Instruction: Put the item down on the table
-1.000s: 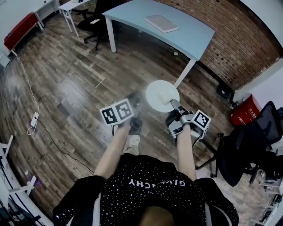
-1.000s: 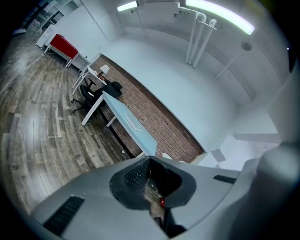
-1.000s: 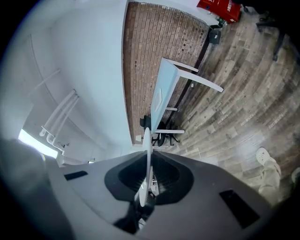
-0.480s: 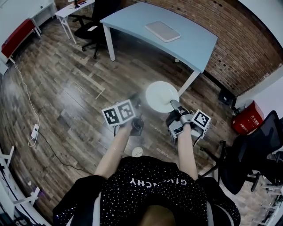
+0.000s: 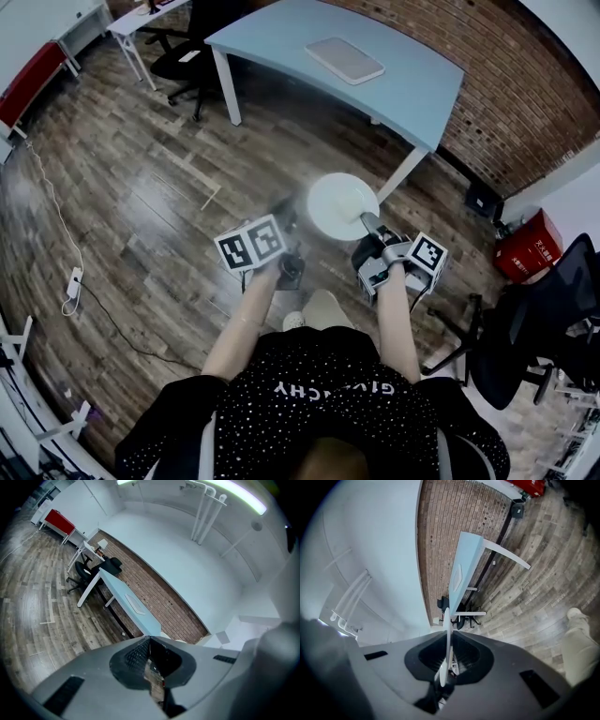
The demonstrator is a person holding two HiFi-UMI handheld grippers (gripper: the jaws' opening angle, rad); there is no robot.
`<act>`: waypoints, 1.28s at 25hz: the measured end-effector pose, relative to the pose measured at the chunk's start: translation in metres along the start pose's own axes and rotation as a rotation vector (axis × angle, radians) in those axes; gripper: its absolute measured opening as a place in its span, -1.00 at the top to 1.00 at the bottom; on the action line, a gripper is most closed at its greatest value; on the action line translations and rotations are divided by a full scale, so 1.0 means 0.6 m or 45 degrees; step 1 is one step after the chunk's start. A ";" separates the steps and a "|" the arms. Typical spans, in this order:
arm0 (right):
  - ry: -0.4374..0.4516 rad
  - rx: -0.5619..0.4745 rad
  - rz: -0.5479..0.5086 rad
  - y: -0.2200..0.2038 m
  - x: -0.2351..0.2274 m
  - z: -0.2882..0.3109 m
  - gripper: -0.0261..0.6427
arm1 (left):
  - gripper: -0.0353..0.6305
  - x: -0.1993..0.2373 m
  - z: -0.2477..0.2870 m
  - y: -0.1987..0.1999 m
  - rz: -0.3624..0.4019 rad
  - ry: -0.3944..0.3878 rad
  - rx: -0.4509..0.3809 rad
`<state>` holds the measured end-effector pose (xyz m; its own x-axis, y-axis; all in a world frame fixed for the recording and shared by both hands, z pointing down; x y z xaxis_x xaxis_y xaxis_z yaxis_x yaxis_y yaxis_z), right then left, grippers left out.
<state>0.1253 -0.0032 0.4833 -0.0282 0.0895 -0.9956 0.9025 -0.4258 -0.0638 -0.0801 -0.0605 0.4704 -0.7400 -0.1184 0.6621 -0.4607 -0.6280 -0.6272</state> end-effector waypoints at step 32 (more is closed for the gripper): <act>-0.006 0.082 0.022 0.359 -0.046 0.467 0.83 | 0.86 -0.027 0.467 0.296 -0.045 0.089 -0.053</act>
<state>0.2002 -0.3495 0.4776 -0.0154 0.0774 -0.9969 0.8733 -0.4845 -0.0512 -0.0127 -0.3857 0.4631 -0.7547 -0.0422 0.6547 -0.5057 -0.5983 -0.6215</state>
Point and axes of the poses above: the fingertips, and each gripper's own axes: z forward along the fingers, x to its left, y out of its top, the point moved 4 cm from there along -z, backward along the fingers, and after that the axes turned 15 degrees about y, right-handed, at the moved point
